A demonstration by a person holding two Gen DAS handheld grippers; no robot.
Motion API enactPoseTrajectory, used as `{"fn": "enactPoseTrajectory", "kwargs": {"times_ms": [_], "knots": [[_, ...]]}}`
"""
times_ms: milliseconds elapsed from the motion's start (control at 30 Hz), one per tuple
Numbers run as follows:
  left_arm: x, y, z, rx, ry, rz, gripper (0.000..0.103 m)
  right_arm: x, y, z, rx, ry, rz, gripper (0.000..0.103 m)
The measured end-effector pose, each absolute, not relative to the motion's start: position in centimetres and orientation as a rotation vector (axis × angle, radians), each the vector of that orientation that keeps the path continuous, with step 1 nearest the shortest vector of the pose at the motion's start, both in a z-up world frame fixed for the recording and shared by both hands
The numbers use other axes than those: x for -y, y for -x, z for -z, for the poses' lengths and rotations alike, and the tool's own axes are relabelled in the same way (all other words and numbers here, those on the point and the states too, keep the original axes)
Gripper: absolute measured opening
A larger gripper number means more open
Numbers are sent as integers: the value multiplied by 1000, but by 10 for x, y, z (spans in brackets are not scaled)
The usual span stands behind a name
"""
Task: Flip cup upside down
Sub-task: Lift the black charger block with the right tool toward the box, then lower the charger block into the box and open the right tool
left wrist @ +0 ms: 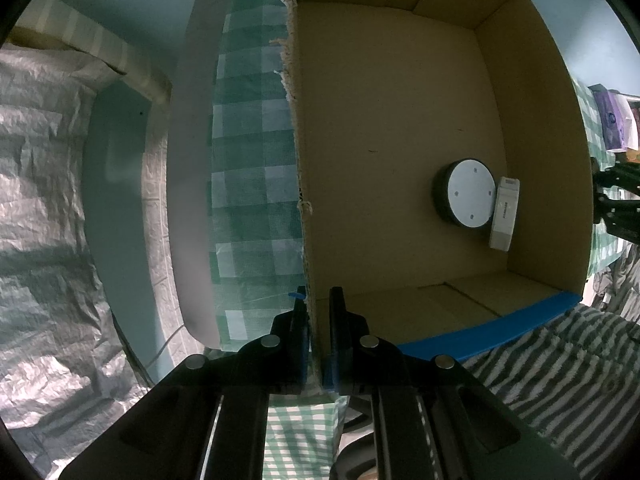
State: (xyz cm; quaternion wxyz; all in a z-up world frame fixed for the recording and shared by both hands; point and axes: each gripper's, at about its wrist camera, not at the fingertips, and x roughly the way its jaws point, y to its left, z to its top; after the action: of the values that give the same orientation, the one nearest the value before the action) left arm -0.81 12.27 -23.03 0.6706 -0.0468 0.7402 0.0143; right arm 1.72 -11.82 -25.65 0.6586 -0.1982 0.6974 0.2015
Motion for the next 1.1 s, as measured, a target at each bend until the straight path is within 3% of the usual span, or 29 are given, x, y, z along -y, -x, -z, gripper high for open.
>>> {"fn": "enactPoseTrajectory", "kwargs": {"times_ms": [400, 733, 1100], "knots": [[-122, 8, 227, -1655, 110, -38, 7, 115, -21, 206, -1520, 458, -543, 37], [-122, 8, 226, -1657, 112, -46, 7, 58, -15, 154, -1422, 476, -654, 37], [-123, 9, 225, -1656, 117, -45, 7, -2, -5, 162, -1412, 551, -745, 37]]}}
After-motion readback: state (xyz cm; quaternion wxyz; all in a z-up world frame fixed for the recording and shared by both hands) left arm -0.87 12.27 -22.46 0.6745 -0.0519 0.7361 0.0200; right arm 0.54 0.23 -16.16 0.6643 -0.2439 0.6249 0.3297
